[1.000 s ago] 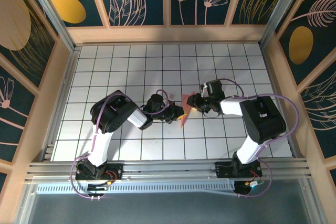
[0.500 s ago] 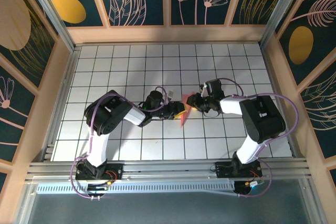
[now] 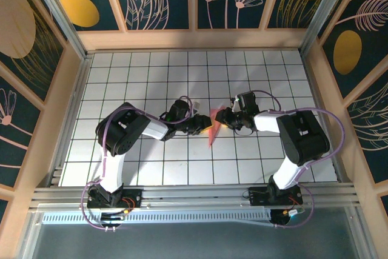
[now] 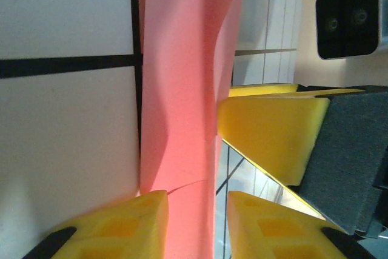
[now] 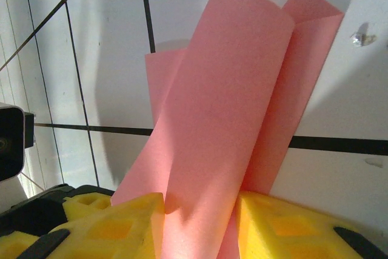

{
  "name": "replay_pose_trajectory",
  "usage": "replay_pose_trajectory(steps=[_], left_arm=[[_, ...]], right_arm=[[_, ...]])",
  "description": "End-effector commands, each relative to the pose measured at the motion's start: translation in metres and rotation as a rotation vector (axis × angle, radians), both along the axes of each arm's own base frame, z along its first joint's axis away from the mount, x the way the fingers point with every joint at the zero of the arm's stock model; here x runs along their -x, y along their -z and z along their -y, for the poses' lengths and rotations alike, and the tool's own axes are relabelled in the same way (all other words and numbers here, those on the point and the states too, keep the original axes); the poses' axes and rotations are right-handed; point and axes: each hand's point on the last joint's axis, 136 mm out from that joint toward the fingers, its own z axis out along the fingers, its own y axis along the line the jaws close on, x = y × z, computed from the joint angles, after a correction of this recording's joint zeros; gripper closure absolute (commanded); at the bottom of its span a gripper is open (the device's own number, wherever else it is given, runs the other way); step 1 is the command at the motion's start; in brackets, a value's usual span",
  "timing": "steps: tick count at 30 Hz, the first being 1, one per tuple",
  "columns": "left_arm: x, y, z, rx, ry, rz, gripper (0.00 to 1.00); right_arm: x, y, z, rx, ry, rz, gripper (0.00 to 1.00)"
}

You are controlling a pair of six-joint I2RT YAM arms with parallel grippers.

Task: Fold a paper plane with a square sheet of paper (fold left side to right side)
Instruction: Fold the wing for the fifth time at the center of the table.

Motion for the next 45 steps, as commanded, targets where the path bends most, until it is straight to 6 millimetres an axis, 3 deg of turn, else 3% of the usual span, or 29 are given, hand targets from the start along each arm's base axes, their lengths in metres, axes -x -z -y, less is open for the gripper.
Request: replay_pose_trajectory(steps=[1,17,30,45], left_arm=[[-0.009,0.015,-0.009,-0.078,-0.027,0.013,0.74],[-0.012,0.026,-0.007,-0.095,-0.014,0.013,0.94],[-0.007,0.029,-0.004,-0.089,0.028,0.023,0.99],[-0.006,0.059,-0.014,-0.218,0.023,-0.014,1.0]], right_arm=[[0.007,0.023,0.003,0.064,-0.009,-0.037,0.64],[0.008,0.025,0.002,0.067,-0.021,-0.041,0.64],[0.008,0.027,-0.001,0.066,-0.029,-0.046,0.64],[0.005,0.005,-0.002,0.022,-0.013,0.014,0.64]])
